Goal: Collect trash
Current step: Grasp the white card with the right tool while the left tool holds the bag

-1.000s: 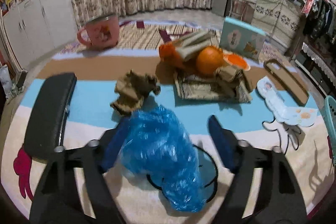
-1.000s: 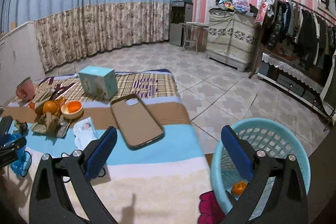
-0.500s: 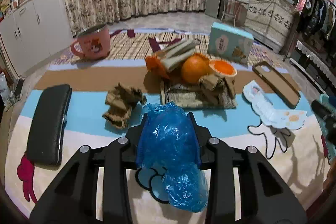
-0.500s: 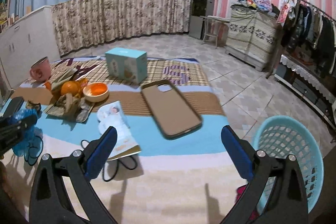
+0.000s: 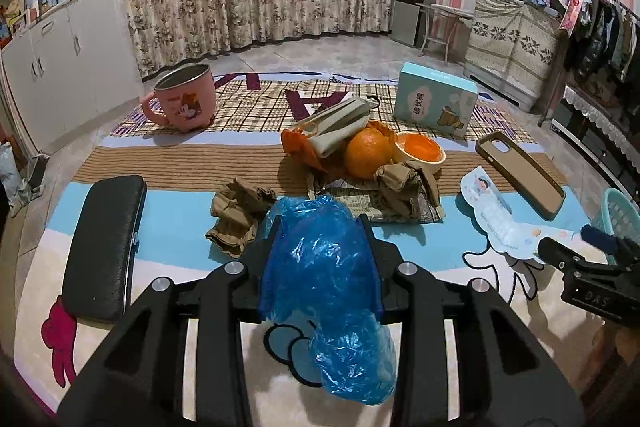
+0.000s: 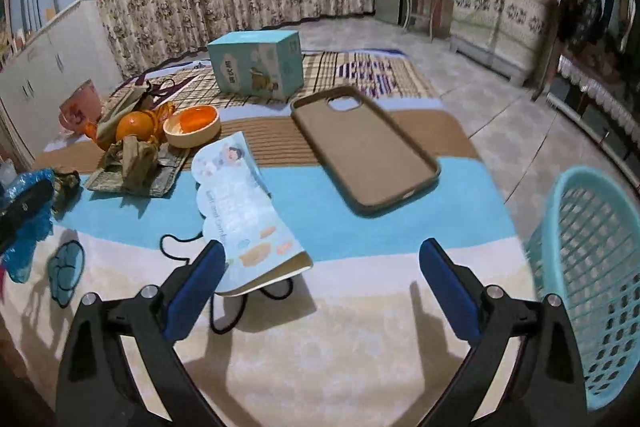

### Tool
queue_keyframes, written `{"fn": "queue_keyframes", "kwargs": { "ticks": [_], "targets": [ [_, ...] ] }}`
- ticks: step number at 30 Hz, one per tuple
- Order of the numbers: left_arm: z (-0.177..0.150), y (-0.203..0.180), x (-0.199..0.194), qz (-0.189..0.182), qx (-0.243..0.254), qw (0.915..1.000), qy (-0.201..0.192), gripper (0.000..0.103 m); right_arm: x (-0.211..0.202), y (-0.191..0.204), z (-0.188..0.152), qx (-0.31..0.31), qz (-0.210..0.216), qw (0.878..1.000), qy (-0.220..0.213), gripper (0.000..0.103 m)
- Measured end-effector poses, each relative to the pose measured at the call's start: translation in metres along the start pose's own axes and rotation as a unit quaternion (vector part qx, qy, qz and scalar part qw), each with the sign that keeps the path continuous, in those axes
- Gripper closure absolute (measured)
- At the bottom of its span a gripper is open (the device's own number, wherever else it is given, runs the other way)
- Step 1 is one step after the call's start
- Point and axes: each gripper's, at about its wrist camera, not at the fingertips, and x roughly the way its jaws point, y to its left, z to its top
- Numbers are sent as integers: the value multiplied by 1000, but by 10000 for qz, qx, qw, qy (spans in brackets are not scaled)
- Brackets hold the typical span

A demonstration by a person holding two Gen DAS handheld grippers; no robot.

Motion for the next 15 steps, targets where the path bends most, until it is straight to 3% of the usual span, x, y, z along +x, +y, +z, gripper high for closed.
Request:
{"fn": "queue_keyframes", "kwargs": {
  "ticks": [4,8,15],
  "targets": [
    [1,0,-2,22,16,10000,-12,69,6,3,-1,62,239,9996,155,29],
    [2,1,-3,31,22,10000,-26,69,10,7,-1,141,491,9984,260,50],
    [3,2,-9,52,15,10000,-52,69,11,9,1,204,576,9979,198,72]
  ]
}}
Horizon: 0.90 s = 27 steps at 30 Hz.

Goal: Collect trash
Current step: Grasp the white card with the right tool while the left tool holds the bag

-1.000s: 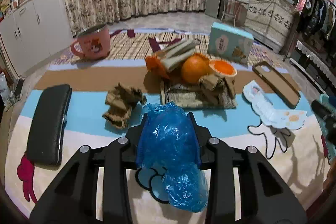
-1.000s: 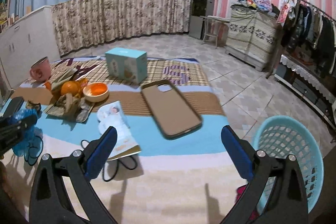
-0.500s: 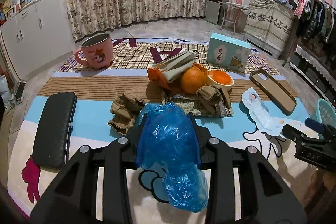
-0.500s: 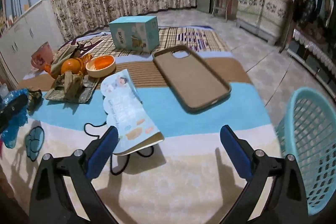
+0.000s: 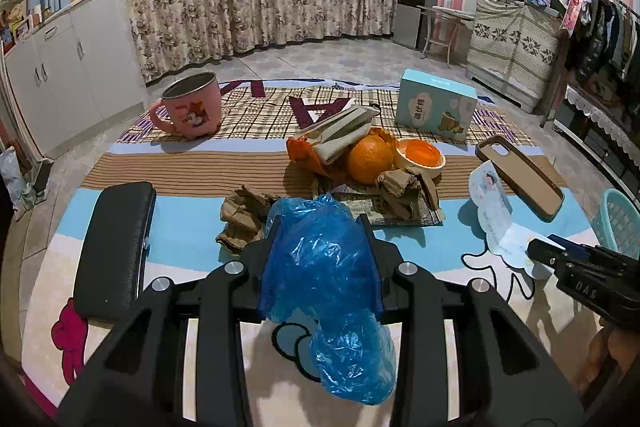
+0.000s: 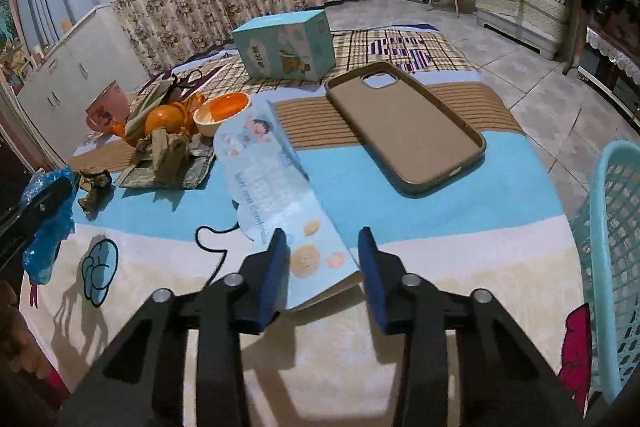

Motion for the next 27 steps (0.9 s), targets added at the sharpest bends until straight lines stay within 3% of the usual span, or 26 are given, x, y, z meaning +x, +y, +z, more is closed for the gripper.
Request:
{"fn": "queue_keyframes", "kwargs": {
  "ticks": [9,21,27],
  "targets": [
    [2,2,-4,35,-18,10000,-31,69,-22,-4,9,71,151,9989,-445,89],
    [3,2,-14,116,-7,9998,-152,69,-58,-12,18,51,66,9925,-1222,92],
    [5,3,-19,111,-16,9996,-241,69,-70,-22,20,68,38,9900,-1412,93]
  ]
}}
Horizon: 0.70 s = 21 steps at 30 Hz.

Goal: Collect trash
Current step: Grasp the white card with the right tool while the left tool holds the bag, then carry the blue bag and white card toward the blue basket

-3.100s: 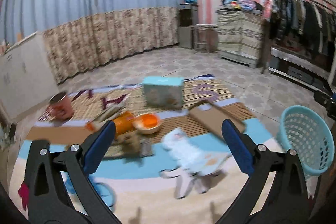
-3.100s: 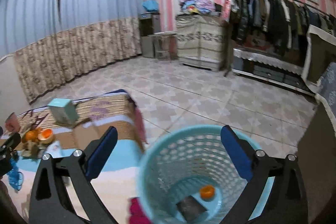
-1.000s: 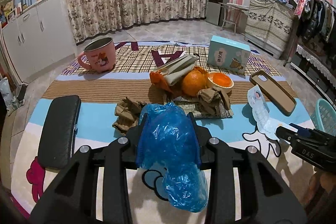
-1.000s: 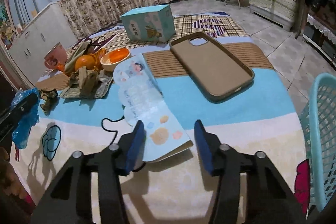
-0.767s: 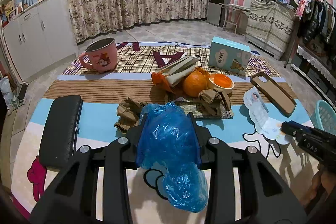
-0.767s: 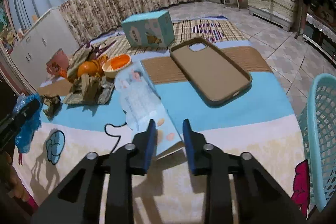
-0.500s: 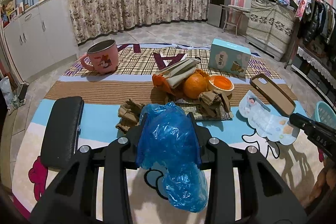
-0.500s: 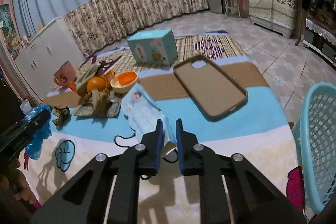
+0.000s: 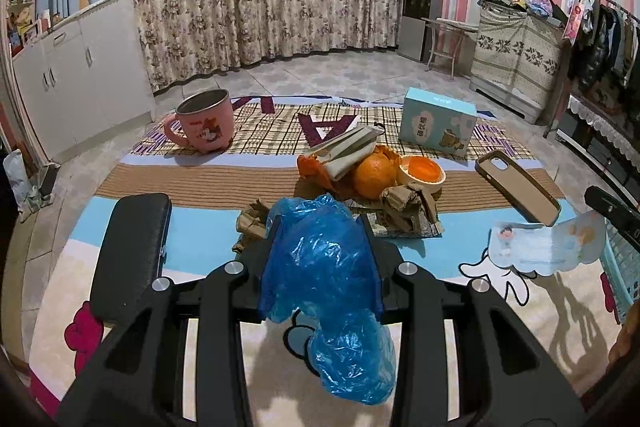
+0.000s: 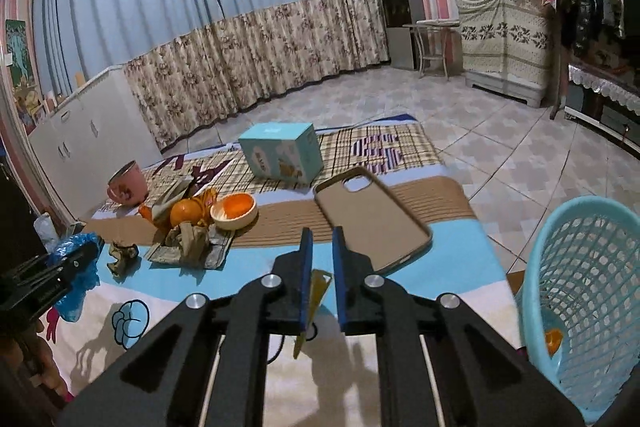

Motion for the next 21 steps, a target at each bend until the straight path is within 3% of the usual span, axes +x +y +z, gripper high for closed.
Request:
{"fn": "queue_keyframes", "kwargs": {
  "ticks": [21],
  "targets": [
    [0,-6,-2,-28,71,10000,8,69,-27,-14,12,-151,-183,9987,-453,93]
  ]
}}
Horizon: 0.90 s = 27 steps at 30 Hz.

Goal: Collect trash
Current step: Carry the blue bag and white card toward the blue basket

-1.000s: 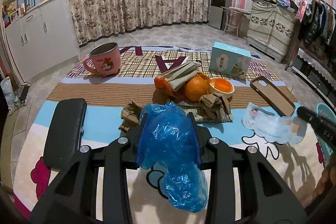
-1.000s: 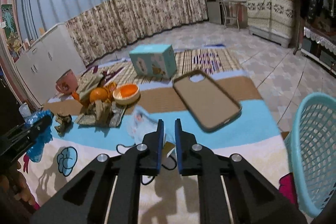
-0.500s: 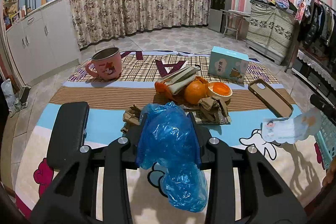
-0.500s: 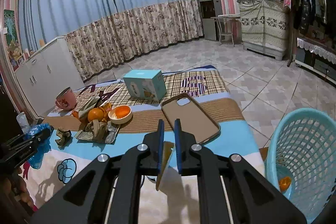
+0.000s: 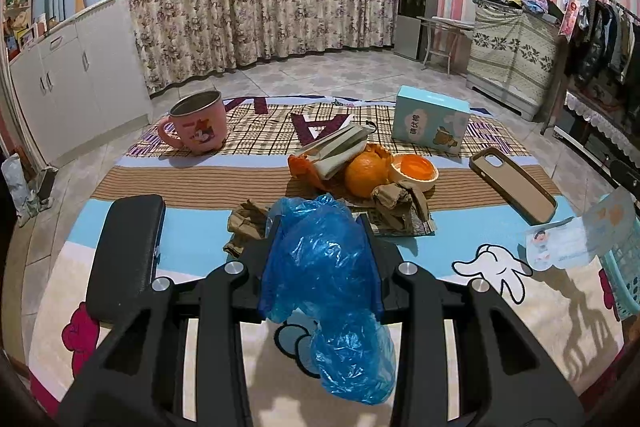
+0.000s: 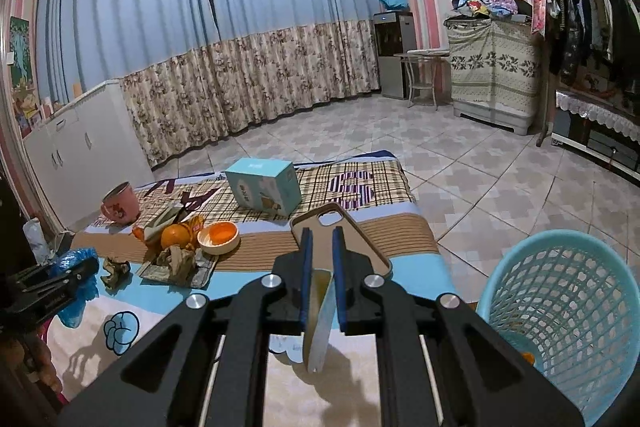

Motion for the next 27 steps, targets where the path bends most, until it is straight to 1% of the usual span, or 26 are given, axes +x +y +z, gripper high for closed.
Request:
{"fn": "queue_keyframes", "kwargs": {
  "ticks": [8,15,27],
  "targets": [
    [0,-2,0,-11,4,10000,-1,69,3,5,-3,-153,-26,9999,32,93],
    [-1,-4,1,-17,19,10000,-2,69,0,0,-3,-62,-27,10000,24,93],
    [0,-15,0,-129,155,9997,-102,69,0,3,-3,-121,12,9999,49,93]
  ]
}}
